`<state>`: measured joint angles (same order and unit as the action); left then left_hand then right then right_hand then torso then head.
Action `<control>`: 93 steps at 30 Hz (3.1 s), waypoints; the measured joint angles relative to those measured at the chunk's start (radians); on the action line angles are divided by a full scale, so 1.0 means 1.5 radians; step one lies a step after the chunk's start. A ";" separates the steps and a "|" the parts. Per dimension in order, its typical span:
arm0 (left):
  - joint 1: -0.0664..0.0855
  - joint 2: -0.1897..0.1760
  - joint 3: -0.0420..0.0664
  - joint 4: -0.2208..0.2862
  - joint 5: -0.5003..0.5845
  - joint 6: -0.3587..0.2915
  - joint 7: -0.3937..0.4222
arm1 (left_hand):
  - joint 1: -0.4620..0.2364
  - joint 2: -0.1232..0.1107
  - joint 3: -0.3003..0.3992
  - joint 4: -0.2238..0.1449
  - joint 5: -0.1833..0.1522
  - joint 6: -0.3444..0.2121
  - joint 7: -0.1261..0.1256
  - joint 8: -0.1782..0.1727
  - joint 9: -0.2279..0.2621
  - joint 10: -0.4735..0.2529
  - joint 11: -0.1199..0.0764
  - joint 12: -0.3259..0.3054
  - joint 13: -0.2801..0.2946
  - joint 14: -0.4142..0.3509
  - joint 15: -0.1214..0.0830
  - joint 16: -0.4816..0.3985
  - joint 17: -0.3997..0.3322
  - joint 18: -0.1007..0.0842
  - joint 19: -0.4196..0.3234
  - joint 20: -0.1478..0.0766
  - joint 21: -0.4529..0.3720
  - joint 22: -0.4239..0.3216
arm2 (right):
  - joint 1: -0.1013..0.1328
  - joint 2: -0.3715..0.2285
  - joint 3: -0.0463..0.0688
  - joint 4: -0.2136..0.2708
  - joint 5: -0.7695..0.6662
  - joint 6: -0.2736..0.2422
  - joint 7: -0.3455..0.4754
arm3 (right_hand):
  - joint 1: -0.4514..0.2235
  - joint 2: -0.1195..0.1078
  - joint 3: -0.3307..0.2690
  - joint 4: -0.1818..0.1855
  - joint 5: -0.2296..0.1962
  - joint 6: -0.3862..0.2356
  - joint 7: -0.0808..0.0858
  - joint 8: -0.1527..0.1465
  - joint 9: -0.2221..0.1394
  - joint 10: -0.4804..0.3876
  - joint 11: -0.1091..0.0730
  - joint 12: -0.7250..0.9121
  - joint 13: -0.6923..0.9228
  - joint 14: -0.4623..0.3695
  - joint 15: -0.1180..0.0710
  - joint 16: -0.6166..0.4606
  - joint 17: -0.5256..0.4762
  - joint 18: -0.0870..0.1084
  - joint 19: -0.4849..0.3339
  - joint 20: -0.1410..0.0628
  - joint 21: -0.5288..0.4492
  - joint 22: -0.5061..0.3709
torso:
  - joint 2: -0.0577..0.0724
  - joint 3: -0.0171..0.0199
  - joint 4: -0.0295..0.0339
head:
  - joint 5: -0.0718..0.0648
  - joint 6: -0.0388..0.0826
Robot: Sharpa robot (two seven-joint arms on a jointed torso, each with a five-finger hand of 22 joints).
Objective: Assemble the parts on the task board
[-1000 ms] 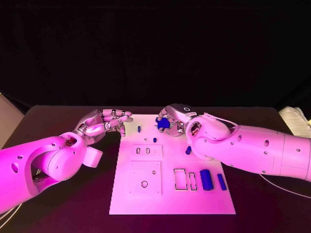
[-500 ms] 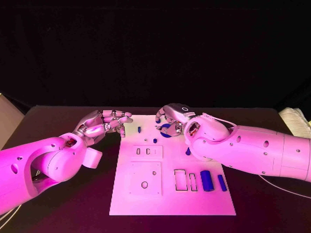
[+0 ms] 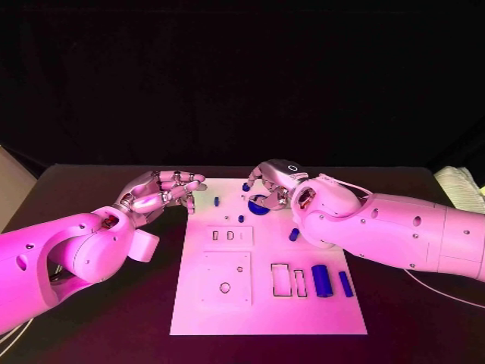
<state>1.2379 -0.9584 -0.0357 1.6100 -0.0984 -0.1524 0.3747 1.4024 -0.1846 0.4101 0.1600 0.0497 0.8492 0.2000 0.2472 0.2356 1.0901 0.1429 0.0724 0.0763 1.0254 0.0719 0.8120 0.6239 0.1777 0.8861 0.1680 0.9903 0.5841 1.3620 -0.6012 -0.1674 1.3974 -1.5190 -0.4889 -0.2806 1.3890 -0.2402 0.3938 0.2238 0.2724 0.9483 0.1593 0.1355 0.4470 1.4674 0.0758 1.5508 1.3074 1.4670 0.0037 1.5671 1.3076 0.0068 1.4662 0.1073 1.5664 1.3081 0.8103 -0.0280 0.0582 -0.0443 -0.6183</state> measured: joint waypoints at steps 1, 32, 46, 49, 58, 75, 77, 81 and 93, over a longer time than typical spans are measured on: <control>0.000 0.000 0.000 0.000 0.000 0.000 0.000 | 0.000 0.000 0.000 0.000 0.000 0.000 0.000 0.000 0.000 0.000 0.000 0.000 0.000 0.000 0.000 0.000 0.000 0.000 0.000 0.000 0.000 0.000 | 0.000 -0.002 0.000 0.000 0.003 0.002 0.000 | -0.005 -0.005 0.000 0.000 -0.002 -0.008 0.002 -0.005 -0.002 0.000 0.000 -0.002 0.000 0.000 0.000 0.000 0.000 0.000 0.000 0.000 0.000 0.000 | 0.000 0.0003 -0.0001 | 0.000 0.000; 0.000 0.002 0.000 -0.002 0.000 0.001 -0.001 | 0.000 0.000 0.000 0.000 0.000 0.000 0.000 0.000 0.000 0.000 0.000 0.000 0.000 0.000 0.000 0.000 -0.001 0.000 0.000 0.000 0.000 0.000 | -0.006 -0.013 -0.001 -0.034 0.154 0.070 0.023 | 0.015 0.027 -0.144 0.039 -0.005 -0.045 0.013 -0.023 -0.001 -0.002 0.018 -0.017 0.000 -0.001 0.015 0.000 0.000 0.000 0.000 0.012 0.000 0.000 | 0.000 -0.0002 0.0009 | -0.001 -0.010; 0.000 0.004 0.000 -0.004 0.000 0.002 -0.001 | 0.000 0.000 0.000 0.000 0.000 0.000 0.000 0.000 0.000 0.000 0.000 0.000 0.000 0.000 0.000 0.000 -0.001 0.000 0.000 0.000 0.000 0.000 | -0.008 -0.011 -0.001 -0.032 0.158 0.076 0.024 | 0.018 0.030 -0.135 0.036 0.001 -0.036 0.010 -0.021 0.002 0.001 0.015 -0.017 0.000 -0.001 0.015 0.000 0.000 0.000 0.000 0.012 0.000 0.000 | 0.000 0.0004 0.0008 | 0.000 -0.015; 0.000 0.004 0.000 -0.004 0.000 0.003 -0.001 | 0.000 0.000 0.000 0.000 0.000 0.000 0.000 0.000 0.000 0.000 0.000 0.000 0.000 0.000 0.000 0.000 -0.001 0.000 0.000 0.000 0.000 0.000 | -0.009 -0.010 -0.001 -0.032 0.156 0.076 0.024 | 0.018 0.031 -0.135 0.036 0.001 -0.036 0.010 -0.018 0.002 0.001 0.015 -0.017 0.000 -0.001 0.015 0.000 0.000 0.000 0.000 0.012 0.000 0.000 | 0.000 0.0004 0.0008 | 0.000 -0.015; 0.000 0.004 0.000 -0.004 0.000 0.004 -0.002 | 0.000 0.000 0.000 0.000 0.000 0.000 0.000 0.000 0.000 0.000 0.000 0.000 0.000 0.000 0.000 0.000 0.000 0.000 0.000 0.000 0.000 0.000 | -0.011 -0.003 0.000 -0.040 0.133 0.076 0.024 | 0.024 0.030 -0.124 0.028 0.001 -0.032 0.009 -0.018 0.003 -0.002 0.013 -0.015 0.000 0.001 0.013 0.000 0.000 0.000 0.000 0.012 0.000 0.000 | 0.000 -0.0004 0.0018 | 0.000 -0.017; 0.000 0.001 0.000 -0.004 0.000 0.005 -0.006 | 0.000 0.000 0.000 0.000 0.000 0.000 0.000 0.000 0.000 0.000 0.000 0.000 0.000 0.000 0.000 0.000 0.000 0.000 0.000 0.000 0.000 0.000 | -0.014 -0.006 -0.002 -0.027 0.039 0.068 0.021 | 0.047 0.020 -0.097 0.016 0.003 -0.019 0.007 -0.010 0.003 0.001 0.010 -0.012 0.000 -0.001 0.010 0.000 0.000 0.000 0.000 0.012 0.000 0.000 | -0.001 -0.0004 0.0008 | 0.002 -0.019; 0.000 0.001 0.000 -0.004 0.000 0.005 -0.006 | 0.000 0.000 0.000 0.000 0.000 0.000 0.000 -0.002 0.000 0.000 0.000 0.000 0.000 0.000 0.000 0.000 -0.001 0.000 0.000 0.000 0.000 0.000 | -0.014 -0.006 -0.002 -0.027 0.033 0.067 0.021 | 0.047 0.020 -0.097 0.016 0.003 -0.016 0.004 -0.010 0.003 0.001 0.010 -0.012 0.000 -0.001 0.010 0.000 0.000 0.000 0.000 0.012 0.000 0.000 | -0.001 -0.0004 0.0008 | 0.002 -0.019; 0.000 0.001 0.000 -0.003 0.000 0.005 -0.007 | -0.003 0.003 0.000 0.000 0.000 0.000 0.000 -0.003 0.001 0.000 0.000 0.000 0.000 0.000 0.000 0.000 -0.001 0.000 0.000 0.000 0.000 0.000 | -0.014 -0.006 -0.002 -0.028 0.024 0.066 0.020 | 0.047 0.020 -0.092 0.018 0.003 -0.012 0.003 -0.010 0.003 -0.002 0.008 -0.012 0.000 0.000 0.009 0.000 0.000 0.000 -0.001 0.008 0.000 0.000 | -0.001 -0.0004 0.0007 | 0.002 -0.018; 0.000 0.000 0.000 -0.002 0.000 0.006 -0.010 | -0.003 0.003 0.000 0.000 0.000 0.000 0.000 -0.003 0.001 0.000 0.000 0.000 0.000 0.000 0.000 0.000 -0.001 0.000 0.000 0.000 0.000 0.000 | -0.014 -0.006 -0.001 -0.029 0.021 0.070 0.019 | 0.040 0.023 -0.078 0.023 0.010 -0.005 0.001 -0.006 0.004 0.001 0.005 -0.012 0.000 -0.001 0.006 0.000 0.000 0.000 -0.001 0.008 0.000 0.000 | 0.000 0.0001 0.0004 | 0.000 -0.019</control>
<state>1.2378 -0.9591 -0.0361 1.6063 -0.0986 -0.1431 0.3596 1.3983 -0.1805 0.4099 0.1600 0.0497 0.8492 0.2000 0.2431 0.2368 1.0901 0.1429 0.0725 0.0763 1.0254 0.0718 0.8120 0.6223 0.1777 0.8862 0.1681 0.9903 0.5845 1.3416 -0.6107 -0.1692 1.3545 -1.4880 -0.3841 -0.2515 1.4489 -0.2064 0.2766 0.2583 0.2878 0.9406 0.1609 0.1262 0.4527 1.4687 0.0840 1.5322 1.3075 1.4650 0.0123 1.5671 1.3077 0.0069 1.4651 0.1192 1.5664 1.3078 0.8102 -0.0279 0.0588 -0.0444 -0.6473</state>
